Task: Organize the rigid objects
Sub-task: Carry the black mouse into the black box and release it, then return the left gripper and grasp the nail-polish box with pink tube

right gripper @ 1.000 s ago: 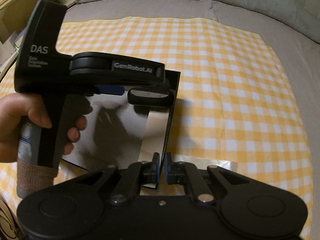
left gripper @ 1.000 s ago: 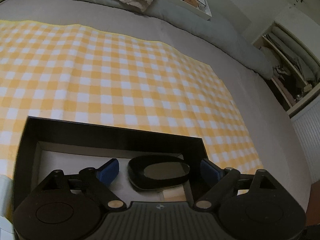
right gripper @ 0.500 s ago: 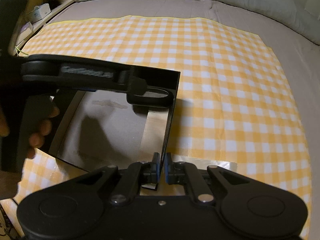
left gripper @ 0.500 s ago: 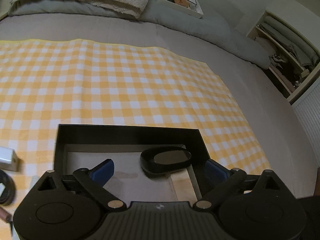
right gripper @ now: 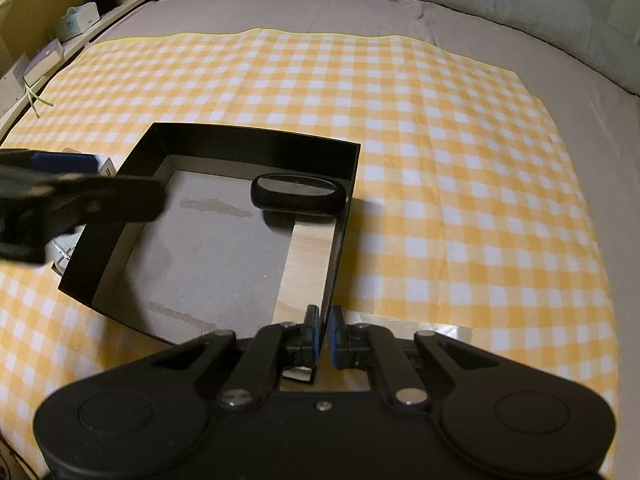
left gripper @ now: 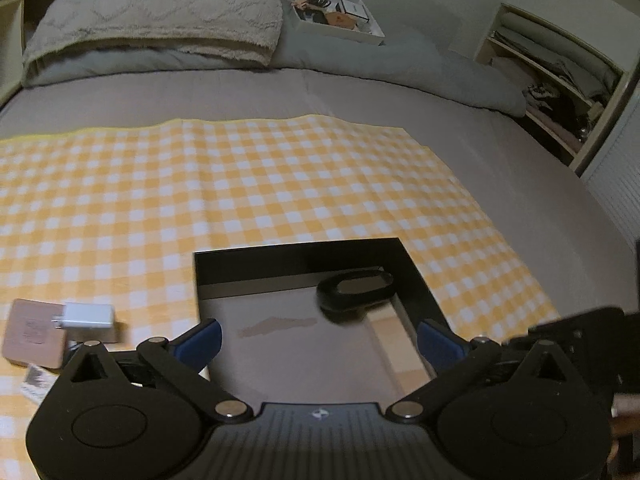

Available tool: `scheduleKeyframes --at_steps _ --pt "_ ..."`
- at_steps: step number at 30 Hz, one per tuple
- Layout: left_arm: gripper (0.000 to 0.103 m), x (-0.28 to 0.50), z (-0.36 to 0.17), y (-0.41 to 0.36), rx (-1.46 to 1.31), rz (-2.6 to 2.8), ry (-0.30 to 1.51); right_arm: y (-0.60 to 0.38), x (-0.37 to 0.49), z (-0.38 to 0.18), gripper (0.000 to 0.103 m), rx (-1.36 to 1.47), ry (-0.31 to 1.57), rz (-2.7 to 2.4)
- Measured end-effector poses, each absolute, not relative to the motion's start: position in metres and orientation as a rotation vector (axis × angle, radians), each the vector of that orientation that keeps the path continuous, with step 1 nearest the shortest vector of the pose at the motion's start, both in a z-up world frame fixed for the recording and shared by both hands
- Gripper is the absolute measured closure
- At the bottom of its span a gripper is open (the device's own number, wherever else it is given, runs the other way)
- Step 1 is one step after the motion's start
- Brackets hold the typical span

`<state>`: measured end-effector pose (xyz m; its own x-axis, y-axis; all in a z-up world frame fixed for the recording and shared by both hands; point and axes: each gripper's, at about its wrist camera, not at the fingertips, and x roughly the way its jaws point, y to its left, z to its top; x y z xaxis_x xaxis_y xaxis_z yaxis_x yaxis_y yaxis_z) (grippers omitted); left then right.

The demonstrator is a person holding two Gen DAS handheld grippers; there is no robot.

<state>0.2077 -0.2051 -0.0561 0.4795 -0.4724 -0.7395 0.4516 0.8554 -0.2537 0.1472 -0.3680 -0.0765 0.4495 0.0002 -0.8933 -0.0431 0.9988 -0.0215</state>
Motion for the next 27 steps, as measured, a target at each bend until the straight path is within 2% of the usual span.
scheduleKeyframes --at_steps 14,27 --pt "0.0 0.173 -0.037 -0.151 0.032 -0.569 0.856 -0.368 0.147 -0.077 0.097 -0.063 1.105 0.031" --pt "0.0 0.188 -0.029 -0.084 0.077 -0.459 0.772 -0.362 0.147 -0.08 0.097 -0.086 1.101 0.011"
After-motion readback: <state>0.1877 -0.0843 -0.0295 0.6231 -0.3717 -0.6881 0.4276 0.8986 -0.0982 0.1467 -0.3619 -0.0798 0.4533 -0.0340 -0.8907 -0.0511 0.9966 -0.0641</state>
